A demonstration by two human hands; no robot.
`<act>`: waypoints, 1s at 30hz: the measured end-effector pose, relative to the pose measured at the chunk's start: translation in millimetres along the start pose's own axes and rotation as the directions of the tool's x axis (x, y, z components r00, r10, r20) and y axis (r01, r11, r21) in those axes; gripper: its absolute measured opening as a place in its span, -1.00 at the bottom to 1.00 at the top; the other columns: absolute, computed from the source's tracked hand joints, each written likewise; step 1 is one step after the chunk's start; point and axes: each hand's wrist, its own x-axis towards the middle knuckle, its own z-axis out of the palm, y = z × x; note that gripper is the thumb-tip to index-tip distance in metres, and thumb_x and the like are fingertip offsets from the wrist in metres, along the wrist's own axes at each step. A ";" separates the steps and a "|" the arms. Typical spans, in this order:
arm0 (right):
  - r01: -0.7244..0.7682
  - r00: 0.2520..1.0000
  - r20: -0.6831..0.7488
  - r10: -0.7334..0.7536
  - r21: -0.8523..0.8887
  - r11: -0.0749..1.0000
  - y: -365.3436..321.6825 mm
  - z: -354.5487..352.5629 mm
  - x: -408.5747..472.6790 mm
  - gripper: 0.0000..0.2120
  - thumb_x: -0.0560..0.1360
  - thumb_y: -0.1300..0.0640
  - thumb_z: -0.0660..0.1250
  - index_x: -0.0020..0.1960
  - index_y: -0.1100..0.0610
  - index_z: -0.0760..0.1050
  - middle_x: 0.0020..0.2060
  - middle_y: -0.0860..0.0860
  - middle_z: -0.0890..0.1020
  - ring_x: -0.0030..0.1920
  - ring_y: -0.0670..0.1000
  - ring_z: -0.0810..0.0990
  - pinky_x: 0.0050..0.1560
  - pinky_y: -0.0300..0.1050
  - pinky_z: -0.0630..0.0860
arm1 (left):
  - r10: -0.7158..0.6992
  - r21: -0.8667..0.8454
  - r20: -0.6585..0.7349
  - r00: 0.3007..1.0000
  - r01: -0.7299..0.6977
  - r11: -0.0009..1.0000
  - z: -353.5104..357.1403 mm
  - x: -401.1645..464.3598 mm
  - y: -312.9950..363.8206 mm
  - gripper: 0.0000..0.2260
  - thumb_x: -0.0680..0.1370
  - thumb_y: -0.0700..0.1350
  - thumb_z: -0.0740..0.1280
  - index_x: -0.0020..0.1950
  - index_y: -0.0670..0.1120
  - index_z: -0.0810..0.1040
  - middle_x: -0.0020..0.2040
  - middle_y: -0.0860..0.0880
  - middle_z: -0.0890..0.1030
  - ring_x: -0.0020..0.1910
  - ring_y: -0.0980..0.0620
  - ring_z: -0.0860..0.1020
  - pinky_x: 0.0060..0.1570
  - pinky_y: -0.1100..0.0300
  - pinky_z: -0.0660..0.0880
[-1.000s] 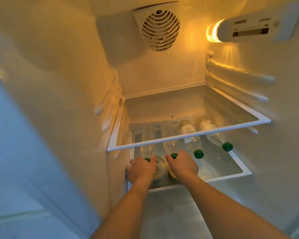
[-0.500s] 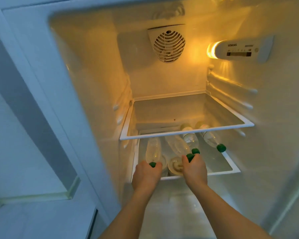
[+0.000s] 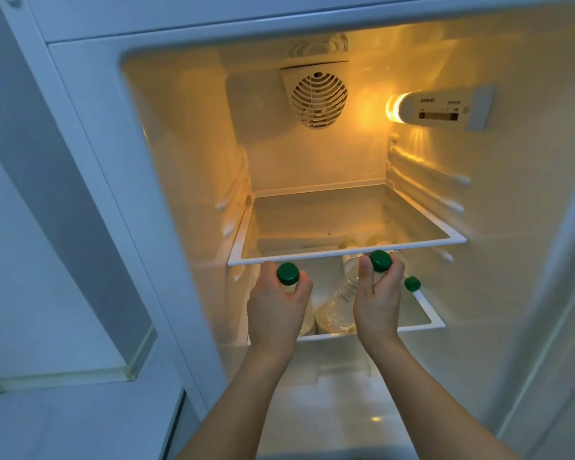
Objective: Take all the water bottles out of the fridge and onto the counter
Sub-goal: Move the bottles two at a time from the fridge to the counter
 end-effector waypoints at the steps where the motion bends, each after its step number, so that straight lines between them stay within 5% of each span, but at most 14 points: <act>1: 0.005 1.000 0.017 -0.005 0.018 1.000 -0.1 -0.2 0.1 -0.67 0.57 -0.09 0.20 0.23 0.07 0.29 -0.04 -0.14 0.48 0.00 -0.11 0.48 0.07 -0.19 0.42 | -0.023 -0.047 -0.007 1.000 0.023 0.999 1.6 0.4 -1.0 -0.81 0.52 0.03 0.36 -0.01 -0.03 0.42 -0.24 0.05 0.49 -0.29 0.09 0.46 -0.35 0.34 0.32; 4: 0.023 0.999 0.032 -0.024 0.041 0.999 3.6 1.2 4.2 -0.73 0.54 -0.08 0.28 0.14 0.00 0.31 -0.07 -0.15 0.49 -0.01 -0.21 0.48 0.01 -0.29 0.39 | -0.119 -0.201 -0.024 0.993 0.112 0.973 8.7 6.0 -8.0 -0.76 0.49 0.01 0.41 -0.02 0.02 0.35 -0.18 0.02 0.48 -0.22 0.08 0.47 -0.27 0.36 0.39; 7: 0.015 1.000 0.006 -0.015 -0.009 1.000 7.8 5.1 12.0 -0.79 0.50 -0.03 0.37 0.03 0.02 0.41 -0.09 -0.08 0.51 -0.02 -0.06 0.48 0.05 -0.21 0.40 | -0.207 -0.241 -0.047 0.977 0.190 0.952 13.8 13.6 -21.7 -0.79 0.46 0.02 0.41 -0.02 0.04 0.42 -0.05 0.01 0.46 -0.06 0.04 0.47 -0.08 0.23 0.47; 11: -0.114 0.993 -0.009 0.115 0.091 0.989 11.9 5.8 14.0 -0.84 0.48 0.02 0.37 0.03 0.02 0.50 -0.12 -0.07 0.57 -0.03 -0.09 0.52 0.03 -0.20 0.43 | -0.301 -0.381 -0.033 0.953 0.266 0.885 11.4 14.3 -35.1 -0.83 0.46 -0.08 0.41 0.01 -0.10 0.57 -0.10 -0.09 0.59 -0.11 -0.01 0.57 -0.25 0.37 0.44; 16: -0.135 0.990 -0.027 0.140 0.135 0.982 1.2 4.3 -0.5 -0.89 0.51 0.13 0.34 0.03 0.09 0.52 -0.17 -0.06 0.58 -0.13 -0.25 0.53 -0.12 -0.40 0.39 | -0.459 -0.483 0.118 0.881 0.454 0.748 12.7 -8.1 -29.7 -0.79 0.52 -0.10 0.37 0.14 0.05 0.55 0.02 0.04 0.56 0.01 0.03 0.52 -0.10 0.03 0.65; 20: -0.117 0.982 -0.123 0.144 0.205 0.972 -12.1 -7.6 -21.9 -0.83 0.51 0.15 0.34 0.09 0.14 0.54 -0.08 -0.01 0.61 -0.08 -0.21 0.55 -0.02 -0.34 0.45 | -0.519 -0.581 0.096 0.849 0.471 0.664 -1.4 -23.8 -8.7 -0.87 0.52 -0.11 0.36 0.05 0.00 0.57 -0.04 0.01 0.56 -0.01 0.00 0.52 -0.22 -0.01 0.66; 24: -0.120 0.984 -0.106 0.142 0.197 0.973 -28.4 -23.6 -42.9 -0.87 0.49 0.14 0.35 0.03 0.05 0.55 -0.12 -0.04 0.62 -0.08 -0.10 0.56 0.00 -0.16 0.49 | -0.516 -0.545 0.123 0.848 0.492 0.679 -35.4 -43.1 10.1 -0.93 0.53 -0.07 0.36 0.00 0.02 0.56 -0.04 0.03 0.57 -0.03 0.03 0.50 -0.25 0.00 0.66; 30: -0.055 0.998 -0.017 0.058 0.170 0.984 -74.8 -43.5 -87.4 -0.79 0.48 0.21 0.35 -0.19 -0.09 0.45 -0.25 -0.15 0.53 -0.21 -0.27 0.50 -0.17 -0.44 0.39 | -0.469 -0.471 0.185 0.864 0.497 0.729 -102.9 -84.9 31.0 -0.90 0.51 -0.10 0.35 0.01 -0.04 0.56 -0.11 0.01 0.54 -0.09 0.04 0.50 -0.15 -0.07 0.65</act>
